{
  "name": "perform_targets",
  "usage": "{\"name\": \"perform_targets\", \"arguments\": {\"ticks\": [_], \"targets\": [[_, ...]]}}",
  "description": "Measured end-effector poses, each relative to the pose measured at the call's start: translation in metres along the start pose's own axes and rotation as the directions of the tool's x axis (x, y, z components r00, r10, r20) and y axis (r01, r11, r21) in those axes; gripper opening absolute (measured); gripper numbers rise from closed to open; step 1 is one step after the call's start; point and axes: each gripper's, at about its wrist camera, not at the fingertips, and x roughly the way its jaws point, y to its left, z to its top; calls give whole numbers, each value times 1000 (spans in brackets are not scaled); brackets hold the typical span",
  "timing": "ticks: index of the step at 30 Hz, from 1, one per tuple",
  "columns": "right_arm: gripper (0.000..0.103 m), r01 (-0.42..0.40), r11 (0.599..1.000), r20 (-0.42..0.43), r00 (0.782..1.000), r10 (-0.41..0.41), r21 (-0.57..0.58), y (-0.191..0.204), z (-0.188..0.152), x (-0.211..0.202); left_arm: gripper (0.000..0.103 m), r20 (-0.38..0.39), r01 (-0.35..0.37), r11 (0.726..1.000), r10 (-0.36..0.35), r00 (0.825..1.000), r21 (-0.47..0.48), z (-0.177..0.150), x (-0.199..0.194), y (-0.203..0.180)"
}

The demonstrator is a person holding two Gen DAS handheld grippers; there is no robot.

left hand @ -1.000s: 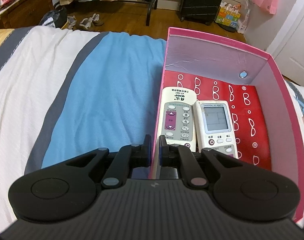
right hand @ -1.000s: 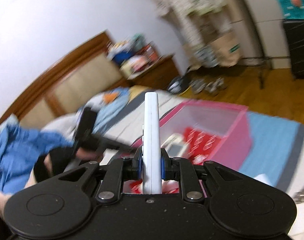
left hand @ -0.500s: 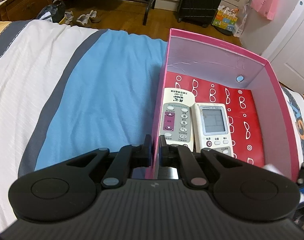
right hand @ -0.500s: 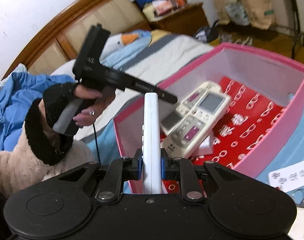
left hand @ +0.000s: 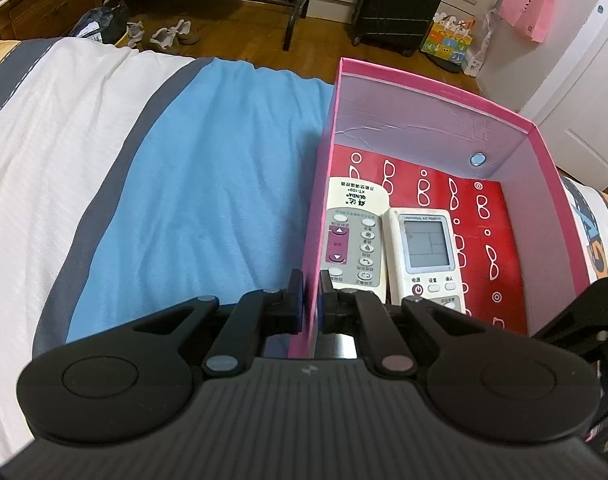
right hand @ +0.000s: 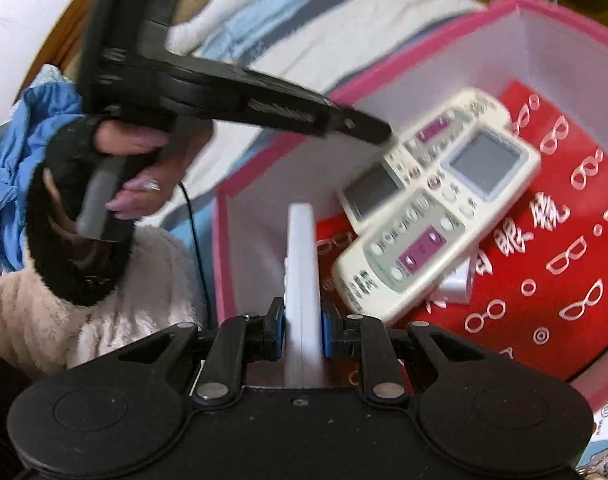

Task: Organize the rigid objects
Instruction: 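Carry the power bank into the pink box and release it, then move the right gripper back to the silver keys on the bed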

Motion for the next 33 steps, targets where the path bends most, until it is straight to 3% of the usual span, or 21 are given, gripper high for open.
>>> {"name": "perform_targets", "arguments": {"ticks": [7, 13, 18, 22, 23, 27, 30, 33], "targets": [[35, 28, 999, 17, 999, -28, -21, 10, -6, -6, 6, -2, 5, 1000, -5, 1000, -3, 1, 1, 1], [36, 88, 996, 169, 981, -91, 21, 21, -23, -51, 6, -2, 3, 1000, -3, 1000, -4, 1, 0, 0], [39, 156, 983, 335, 925, -181, 102, 32, -57, -107, 6, -2, 0, 1000, 0, 1000, -3, 1, 0, -1], [41, 251, 939, 425, 843, -331, 233, 31, -94, -147, 6, -2, -8, 1000, 8, 1000, 1, 1, -1, -3], [42, 277, 920, 428, 821, -377, 278, 28, -105, -156, 6, -2, -10, 1000, 10, 1000, 3, 1, -1, -4], [42, 341, 858, 411, 770, -489, 383, 7, -134, -174, 6, -4, -16, 1000, 16, 1000, 6, 0, -2, -5], [43, 400, 819, 364, 751, -550, 411, -8, -145, -169, 6, -5, -23, 1000, 23, 1000, 8, 0, -2, -6], [43, 394, 781, 328, 746, -580, 485, -29, -152, -161, 6, -4, -32, 999, 32, 999, 10, 0, -2, -7]]}}
